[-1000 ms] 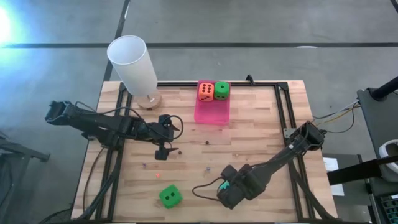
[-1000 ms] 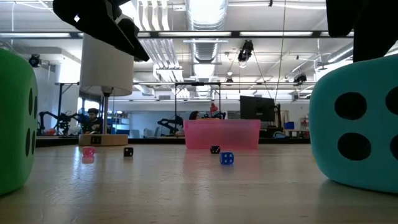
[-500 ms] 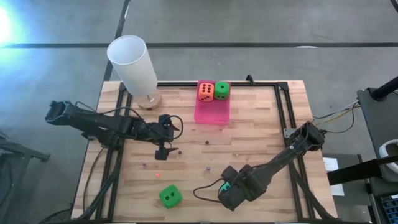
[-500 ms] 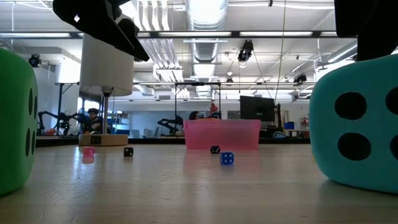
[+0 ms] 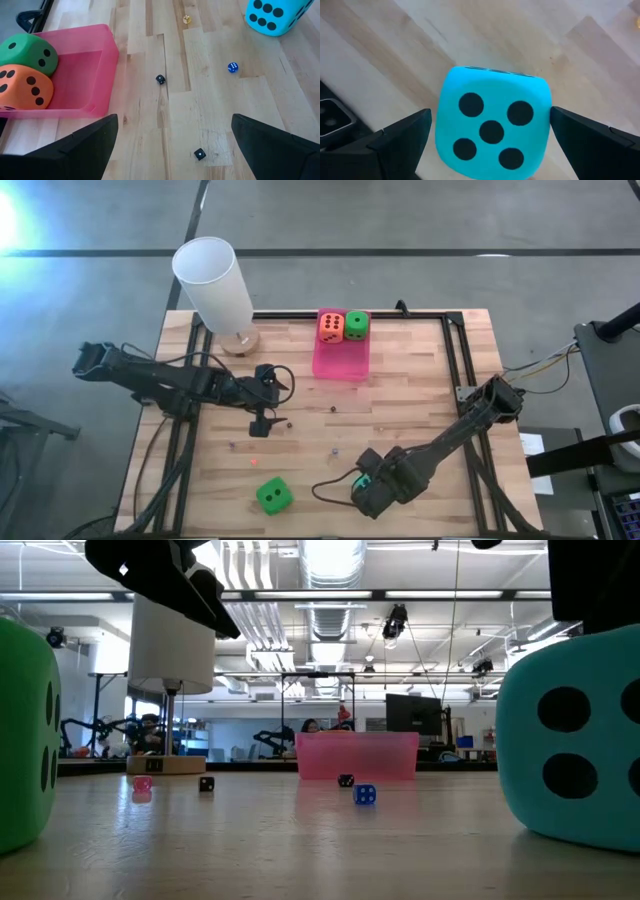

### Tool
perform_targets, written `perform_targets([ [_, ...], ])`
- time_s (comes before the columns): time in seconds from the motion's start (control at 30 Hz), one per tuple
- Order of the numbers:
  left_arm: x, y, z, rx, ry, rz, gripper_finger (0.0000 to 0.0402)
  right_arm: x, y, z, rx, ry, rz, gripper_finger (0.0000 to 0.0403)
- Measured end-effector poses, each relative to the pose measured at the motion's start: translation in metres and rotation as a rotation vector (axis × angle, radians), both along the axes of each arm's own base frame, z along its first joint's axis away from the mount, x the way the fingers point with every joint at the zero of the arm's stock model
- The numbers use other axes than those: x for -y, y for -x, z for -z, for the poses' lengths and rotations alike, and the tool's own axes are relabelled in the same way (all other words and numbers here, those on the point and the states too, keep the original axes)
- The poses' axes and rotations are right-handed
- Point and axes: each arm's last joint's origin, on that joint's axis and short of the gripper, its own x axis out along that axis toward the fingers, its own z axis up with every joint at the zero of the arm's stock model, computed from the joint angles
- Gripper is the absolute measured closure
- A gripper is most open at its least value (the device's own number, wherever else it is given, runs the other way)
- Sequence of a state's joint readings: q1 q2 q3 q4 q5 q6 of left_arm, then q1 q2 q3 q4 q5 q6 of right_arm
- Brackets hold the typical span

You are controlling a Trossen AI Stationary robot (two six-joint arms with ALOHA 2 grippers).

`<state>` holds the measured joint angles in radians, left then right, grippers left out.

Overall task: Pick & Place Dice
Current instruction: Put the big blue dice into the red container

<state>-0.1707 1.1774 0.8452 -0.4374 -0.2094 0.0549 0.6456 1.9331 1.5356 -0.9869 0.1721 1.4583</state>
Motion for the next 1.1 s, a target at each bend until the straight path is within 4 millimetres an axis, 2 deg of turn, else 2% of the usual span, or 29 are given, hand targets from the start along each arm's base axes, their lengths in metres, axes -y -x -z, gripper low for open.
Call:
perform_targets([
  [0.47, 0.000, 0.000, 0.000, 0.003, 0.001, 0.000, 0.0011, 0.000, 0.001, 0.003, -0.018, -0.016, 0.011, 0.0003],
  [1.1, 0.000, 0.000, 0.000, 0.003, 0.001, 0.000, 0.0009, 0.003, 0.006, 0.017, -0.052, -0.047, 0.021, 0.0003],
])
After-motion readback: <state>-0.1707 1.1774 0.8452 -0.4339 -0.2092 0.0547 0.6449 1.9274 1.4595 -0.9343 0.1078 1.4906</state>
